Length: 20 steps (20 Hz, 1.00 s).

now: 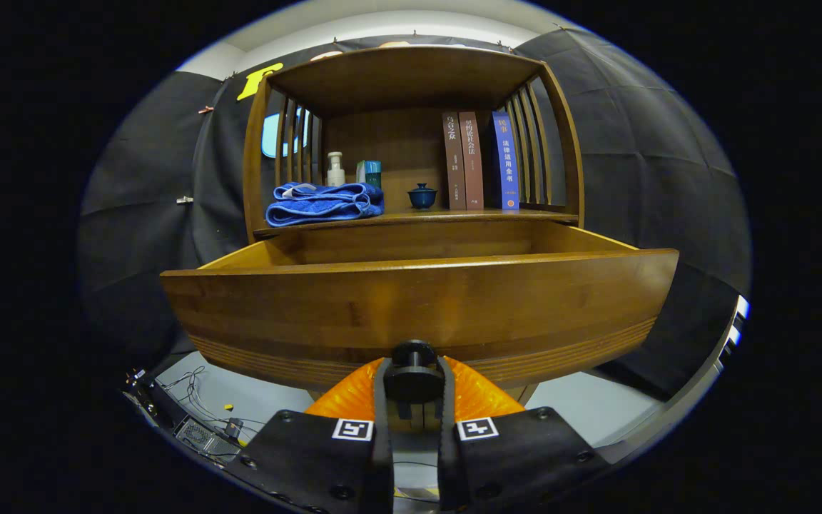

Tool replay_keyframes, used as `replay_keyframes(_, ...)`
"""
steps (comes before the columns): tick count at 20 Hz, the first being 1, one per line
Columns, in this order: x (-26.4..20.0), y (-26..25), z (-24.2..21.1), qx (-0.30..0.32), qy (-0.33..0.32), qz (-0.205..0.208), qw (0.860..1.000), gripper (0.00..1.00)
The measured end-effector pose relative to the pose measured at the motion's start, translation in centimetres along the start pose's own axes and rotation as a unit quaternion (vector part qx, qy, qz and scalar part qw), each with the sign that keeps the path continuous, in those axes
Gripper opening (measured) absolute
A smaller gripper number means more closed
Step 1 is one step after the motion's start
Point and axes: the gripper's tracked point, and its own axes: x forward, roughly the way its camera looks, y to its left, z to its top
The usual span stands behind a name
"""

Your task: Pull open the drawer, take out the items inside it, and place them on the countertop above the cabinet.

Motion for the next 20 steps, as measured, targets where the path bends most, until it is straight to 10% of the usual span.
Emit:
replay_keyframes(6,0.3,-0.1,-0.3,0.014,0.006,0.006,1.0,0.43)
replay_keyframes(10,-1.8,-1.0,0.2,0.034,0.031,0.006,0.999,1.0)
replay_keyframes(20,-4.5,-1.5,14.0,0.041,0.021,0.01,0.999,0.99)
